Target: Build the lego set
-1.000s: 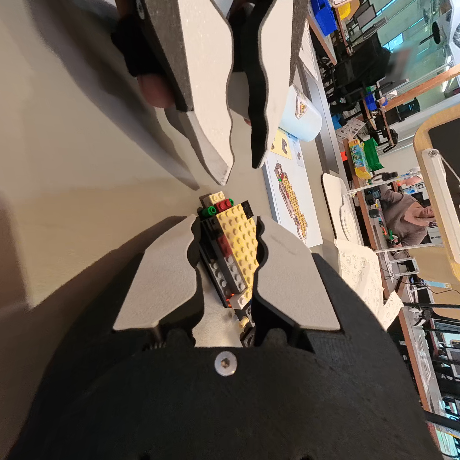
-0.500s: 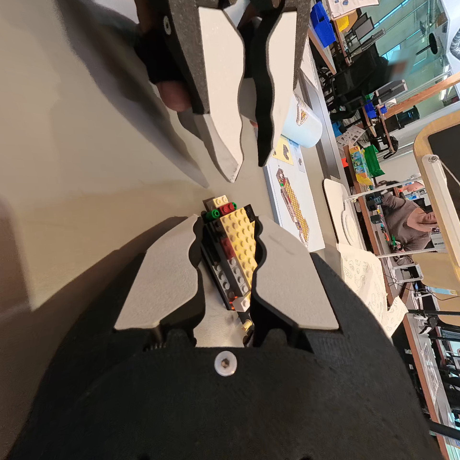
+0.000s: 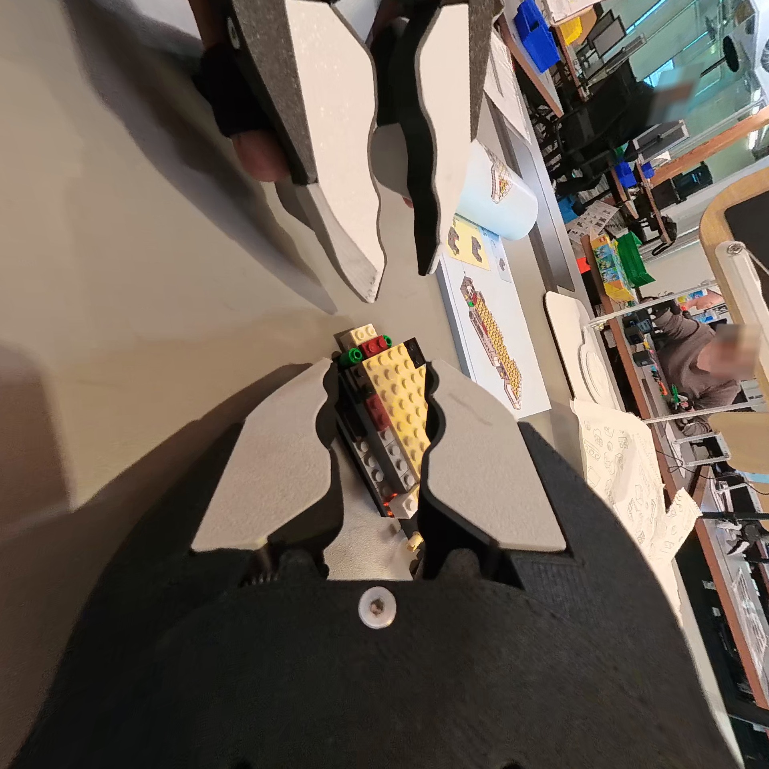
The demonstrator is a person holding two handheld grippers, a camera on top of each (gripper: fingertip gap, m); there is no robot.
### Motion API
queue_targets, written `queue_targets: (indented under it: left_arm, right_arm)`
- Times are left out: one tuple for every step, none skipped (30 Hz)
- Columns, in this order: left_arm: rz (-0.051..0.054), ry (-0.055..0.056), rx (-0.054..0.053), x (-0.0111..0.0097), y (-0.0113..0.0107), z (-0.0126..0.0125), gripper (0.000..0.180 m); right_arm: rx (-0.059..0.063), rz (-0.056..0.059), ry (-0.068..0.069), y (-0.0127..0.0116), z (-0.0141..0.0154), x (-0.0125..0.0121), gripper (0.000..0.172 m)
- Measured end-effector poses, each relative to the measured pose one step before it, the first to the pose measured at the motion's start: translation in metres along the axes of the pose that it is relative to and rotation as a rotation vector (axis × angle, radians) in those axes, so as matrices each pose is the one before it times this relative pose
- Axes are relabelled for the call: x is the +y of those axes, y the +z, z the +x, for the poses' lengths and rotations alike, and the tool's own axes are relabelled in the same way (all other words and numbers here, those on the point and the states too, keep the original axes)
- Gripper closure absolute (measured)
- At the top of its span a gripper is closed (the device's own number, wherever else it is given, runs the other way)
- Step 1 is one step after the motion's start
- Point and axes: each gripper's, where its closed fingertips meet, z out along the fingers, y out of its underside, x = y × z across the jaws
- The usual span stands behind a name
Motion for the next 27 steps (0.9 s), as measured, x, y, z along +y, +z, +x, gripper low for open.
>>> queue_targets:
  left_arm:
    - [-0.0004,0.0015,-0.0024,-0.00002,0.0001,-0.00014,0.146]
    - [-0.0008,0.0018,-0.0041,0.00009,0.00006,-0.00022,0.146]
    - [-0.0008,0.0025,-0.0034,0.00004,0.00009,-0.00009,0.146]
    - [-0.0013,0.002,-0.0011,0.00008,0.00019,0.00007,0.146]
    - [-0.0009,0.0,0.0003,0.00015,0.00007,0.00002,0.146]
    - [-0.0003,-0.0008,0.0037,0.00008,-0.00004,0.00046,0.146]
    - [-0.0047,-0.0022,0.012,0.0008,0.00009,0.00147,0.146]
    - [-0.011,-0.0065,0.019,0.00177,0.00025,0.00212,0.146]
    - [-0.0088,-0.0112,0.0152,0.00142,0.00011,0.00127,0.146]
    - [-0.0007,-0.0133,0.0154,0.00048,-0.00054,0.00104,0.146]
    - [0.0044,-0.0203,0.0175,-0.00011,-0.0012,0.001,0.146]
    - [0.008,-0.0262,0.0161,-0.00045,-0.00159,0.00037,0.146]
    - [0.011,-0.0249,0.0102,-0.00081,-0.00182,-0.00039,0.146]
    - [0.0097,-0.0198,0.0036,-0.0008,-0.00125,-0.00129,0.146]
    - [0.0035,-0.0127,0.0009,-0.00035,-0.00044,-0.00136,0.147]
    - [-0.0019,-0.0051,-0.0006,0.00031,0.00022,-0.00065,0.147]
    - [-0.003,0.0056,-0.0042,0.00021,0.00026,0.00018,0.147]
    - [-0.0044,0.0135,-0.0062,0.0004,0.00046,0.00064,0.147]
    - [-0.0078,0.0158,-0.0057,0.00079,0.00077,0.00103,0.147]
    - [-0.0094,0.0156,-0.0068,0.00089,0.00108,0.00084,0.147]
    - [-0.007,0.0159,-0.0091,0.00052,0.00091,0.00041,0.147]
    - [-0.0035,0.0171,-0.0096,0.00019,0.00071,0.00028,0.147]
    - [-0.0051,0.015,-0.0005,0.00043,0.00065,0.00126,0.147]
    - [-0.0077,0.0119,0.0091,0.00083,0.00071,0.00222,0.147]
    - [-0.0047,0.0074,-0.0005,0.00048,0.0006,0.00071,0.147]
    - [-0.003,0.0021,-0.0048,0.00031,0.00039,-0.00041,0.147]
    - [-0.0018,-0.0021,0.0011,0.00013,0.00019,-0.00013,0.147]
  right_arm:
    - [0.001,-0.0005,0.0037,-0.00003,0.00016,0.00005,0.132]
    - [0.0018,0.0001,0.0026,0.00005,0.00015,-0.00011,0.132]
    - [0.0023,0.0008,0.0022,0.00006,0.00014,-0.00011,0.132]
    - [0.0021,0.0009,0.0042,0.00007,0.00027,-0.00013,0.133]
    - [0.0005,0.0011,0.0067,0.00006,0.00016,-0.00002,0.133]
    - [-0.0004,0.0015,0.0083,0.00001,0.0002,-0.00006,0.133]
    - [-0.0006,0.0026,0.0099,-0.00007,0.00038,0.00021,0.133]
    - [-0.0001,0.0016,0.0118,-0.00004,0.00063,0.00026,0.133]
    - [0.0018,-0.001,0.01,0.00008,0.0008,0.00065,0.133]
    - [0.0043,-0.0036,0.0039,-0.00017,0.00096,0.0009,0.133]
    - [0.0071,-0.0023,-0.0001,-0.00047,0.00076,0.00081,0.133]
    - [0.0096,-0.0009,-0.0031,-0.00085,0.00066,0.00065,0.133]
    - [0.0102,-0.0014,-0.0049,-0.0007,0.00064,0.0005,0.133]
    - [0.0068,-0.0014,-0.003,-0.00034,0.0003,0.00019,0.133]
    - [0.0024,-0.0031,-0.0001,0.00001,0.0001,0.00003,0.133]
    - [0.0019,-0.001,0.0003,0.0,0.0001,-0.00004,0.133]
    - [0.0022,-0.0005,-0.0015,0.00016,0.00015,-0.00014,0.133]
    - [0.0026,-0.0006,-0.0017,-0.00004,0.0001,-0.00012,0.132]
    - [0.0041,-0.0009,-0.0028,-0.0001,0.00044,-0.00016,0.132]
    - [0.0051,-0.0001,-0.0043,-0.00045,0.00029,-0.00038,0.131]
    - [0.0064,0.0006,-0.0052,-0.0006,0.0005,-0.0007,0.131]
    - [0.0078,0.0024,-0.0042,-0.00087,0.00081,-0.00094,0.131]
    - [0.0091,0.0057,-0.0008,-0.00108,0.00124,-0.00137,0.131]
    - [0.0082,0.007,0.0032,-0.00131,0.00135,-0.00128,0.131]
    - [0.0058,0.005,0.0077,-0.001,0.00124,-0.00047,0.131]
    - [0.0013,0.0009,0.0115,-0.00062,0.00078,0.00053,0.131]
    - [-0.0014,-0.0009,0.0115,-0.00038,0.00043,0.00113,0.131]
